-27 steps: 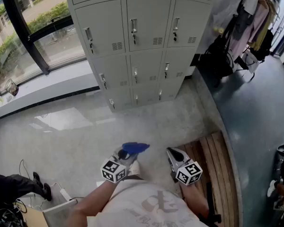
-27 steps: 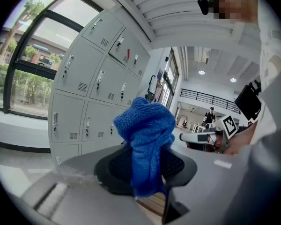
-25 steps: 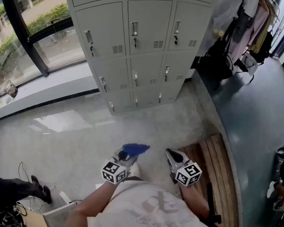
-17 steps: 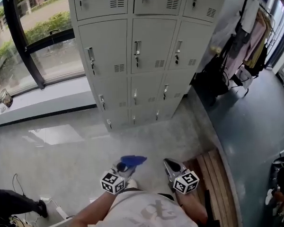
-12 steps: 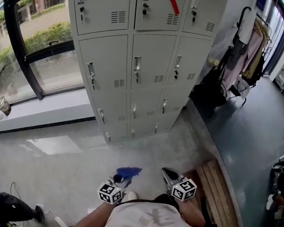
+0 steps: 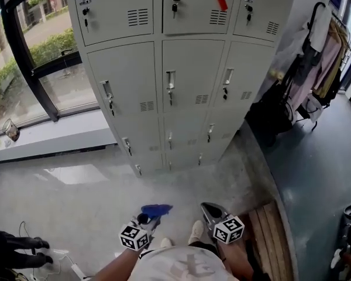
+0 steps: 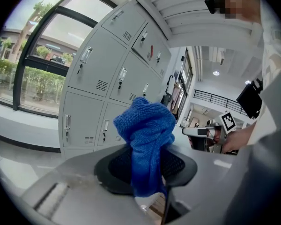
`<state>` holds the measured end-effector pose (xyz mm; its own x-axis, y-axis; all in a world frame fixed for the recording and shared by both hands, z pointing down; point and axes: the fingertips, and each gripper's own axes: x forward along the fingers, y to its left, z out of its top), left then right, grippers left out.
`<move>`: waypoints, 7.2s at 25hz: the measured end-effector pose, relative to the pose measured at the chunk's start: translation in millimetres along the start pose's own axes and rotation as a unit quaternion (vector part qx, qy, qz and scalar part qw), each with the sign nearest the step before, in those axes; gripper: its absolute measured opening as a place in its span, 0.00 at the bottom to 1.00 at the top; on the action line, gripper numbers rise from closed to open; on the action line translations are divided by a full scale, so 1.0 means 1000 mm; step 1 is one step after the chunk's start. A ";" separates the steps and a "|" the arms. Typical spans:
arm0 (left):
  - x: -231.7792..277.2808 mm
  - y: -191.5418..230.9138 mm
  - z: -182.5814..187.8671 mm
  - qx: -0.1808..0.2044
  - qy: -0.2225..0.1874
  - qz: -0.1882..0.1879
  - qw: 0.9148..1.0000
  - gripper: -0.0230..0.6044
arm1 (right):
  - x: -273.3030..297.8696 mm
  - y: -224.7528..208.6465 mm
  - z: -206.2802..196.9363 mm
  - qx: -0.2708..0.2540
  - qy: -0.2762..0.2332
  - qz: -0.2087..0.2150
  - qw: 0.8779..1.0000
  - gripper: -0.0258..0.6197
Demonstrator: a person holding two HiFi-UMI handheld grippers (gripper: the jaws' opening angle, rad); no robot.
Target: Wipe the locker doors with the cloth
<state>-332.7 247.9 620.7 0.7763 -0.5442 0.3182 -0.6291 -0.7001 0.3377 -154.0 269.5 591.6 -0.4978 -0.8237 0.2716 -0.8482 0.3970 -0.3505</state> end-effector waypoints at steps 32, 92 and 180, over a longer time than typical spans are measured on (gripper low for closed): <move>0.223 -0.014 0.097 -0.013 -0.010 0.062 0.998 0.26 | 0.063 -0.201 0.104 0.003 -0.002 0.088 0.996 0.05; 0.337 0.238 0.270 0.001 -0.068 0.306 0.950 0.25 | 0.195 -0.322 0.245 -0.050 -0.008 0.092 0.994 0.05; 0.310 0.219 0.334 0.071 -0.082 0.327 0.939 0.24 | 0.218 -0.308 0.254 -0.005 0.005 0.184 0.983 0.05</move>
<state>-217.1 -228.8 498.0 0.2285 -0.9347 0.2722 -0.9708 -0.2396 -0.0079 45.0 -134.8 531.2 -0.7736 -0.6188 0.1369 -0.6115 0.6722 -0.4173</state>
